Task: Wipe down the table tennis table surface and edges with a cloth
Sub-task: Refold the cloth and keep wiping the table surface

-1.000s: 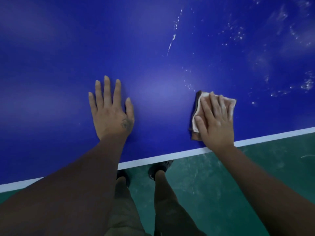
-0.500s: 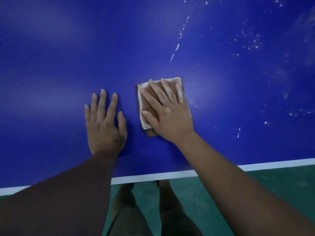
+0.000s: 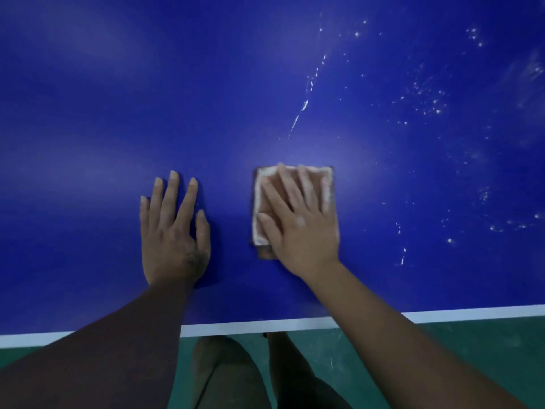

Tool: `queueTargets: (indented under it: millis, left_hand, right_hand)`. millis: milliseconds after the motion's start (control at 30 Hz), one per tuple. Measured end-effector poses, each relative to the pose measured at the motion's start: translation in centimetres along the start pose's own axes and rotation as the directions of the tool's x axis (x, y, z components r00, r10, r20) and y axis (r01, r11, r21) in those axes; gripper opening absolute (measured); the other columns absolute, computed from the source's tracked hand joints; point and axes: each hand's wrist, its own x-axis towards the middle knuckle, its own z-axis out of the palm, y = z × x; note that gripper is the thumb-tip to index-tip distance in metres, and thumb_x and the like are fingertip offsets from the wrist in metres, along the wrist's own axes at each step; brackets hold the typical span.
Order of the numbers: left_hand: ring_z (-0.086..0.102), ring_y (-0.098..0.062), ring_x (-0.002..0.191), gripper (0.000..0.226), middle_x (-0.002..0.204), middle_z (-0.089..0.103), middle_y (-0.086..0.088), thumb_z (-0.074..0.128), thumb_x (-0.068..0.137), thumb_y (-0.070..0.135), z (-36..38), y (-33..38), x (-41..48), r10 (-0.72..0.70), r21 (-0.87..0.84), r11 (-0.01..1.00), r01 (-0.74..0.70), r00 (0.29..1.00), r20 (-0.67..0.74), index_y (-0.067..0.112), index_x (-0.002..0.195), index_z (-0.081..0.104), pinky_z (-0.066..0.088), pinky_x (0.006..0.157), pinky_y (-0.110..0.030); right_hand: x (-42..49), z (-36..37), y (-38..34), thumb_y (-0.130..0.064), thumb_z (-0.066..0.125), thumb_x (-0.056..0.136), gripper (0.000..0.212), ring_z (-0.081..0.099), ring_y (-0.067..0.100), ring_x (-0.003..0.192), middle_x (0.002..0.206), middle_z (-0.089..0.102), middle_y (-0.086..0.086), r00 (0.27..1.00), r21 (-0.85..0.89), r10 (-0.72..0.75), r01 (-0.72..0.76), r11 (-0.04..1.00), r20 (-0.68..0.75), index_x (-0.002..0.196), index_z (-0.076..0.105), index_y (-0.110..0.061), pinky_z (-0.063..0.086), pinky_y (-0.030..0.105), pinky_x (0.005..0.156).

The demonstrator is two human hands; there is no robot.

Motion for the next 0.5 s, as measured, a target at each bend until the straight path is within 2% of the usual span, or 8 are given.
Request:
queueTargets:
  millis: [167, 300, 400, 500]
  left_hand:
    - [0.016, -0.03, 0.169, 0.056, 0.179, 0.028, -0.008, 0.039, 0.114, 0.026, 0.1, 0.0, -0.1, -0.002, 0.038, 0.999, 0.001, 1.0, 0.018, 0.015, 0.169, 0.038, 0.014, 0.136, -0.057]
    - [0.016, -0.032, 0.169, 0.057, 0.179, 0.028, -0.009, 0.038, 0.114, 0.027, 0.2, -0.3, 0.0, -0.005, 0.045, 0.999, 0.003, 0.999, 0.034, 0.015, 0.169, 0.038, 0.016, 0.135, -0.059]
    - [0.015, -0.031, 0.169, 0.057, 0.179, 0.027, -0.008, 0.035, 0.114, 0.028, 0.2, -0.2, -0.1, -0.014, 0.04, 0.999, 0.013, 0.999, 0.043, 0.016, 0.17, 0.037, 0.016, 0.135, -0.06]
    - [0.014, -0.03, 0.169, 0.057, 0.18, 0.026, -0.008, 0.033, 0.115, 0.029, 0.3, -0.1, -0.2, -0.025, 0.041, 0.999, 0.022, 0.998, 0.058, 0.017, 0.17, 0.036, 0.016, 0.135, -0.059]
  right_hand:
    - [8.6, 1.2, -4.7, -0.057, 0.038, 0.11, 0.062, 0.015, 0.028, 0.166, 0.178, 0.025, -0.002, 0.998, 0.044, -0.067, 0.068, 0.997, -0.017, 0.166, 0.039, -0.03, 0.007, 0.063, 0.131]
    - [10.8, 1.1, -1.2, -0.056, 0.046, 0.108, 0.058, 0.028, 0.028, 0.163, 0.173, 0.036, -0.001, 0.986, 0.053, -0.145, 0.15, 0.987, -0.085, 0.16, 0.051, -0.029, 0.014, 0.065, 0.128]
    - [9.1, 0.1, 5.1, -0.055, 0.046, 0.109, 0.057, 0.026, 0.029, 0.163, 0.174, 0.034, -0.001, 0.995, 0.019, 0.027, -0.025, 0.999, -0.099, 0.158, 0.052, -0.027, 0.014, 0.066, 0.129]
    - [5.8, -1.5, 10.2, -0.056, 0.037, 0.111, 0.061, 0.014, 0.027, 0.166, 0.178, 0.022, -0.002, 0.957, -0.002, 0.285, -0.286, 0.958, -0.042, 0.165, 0.04, -0.028, 0.008, 0.065, 0.13]
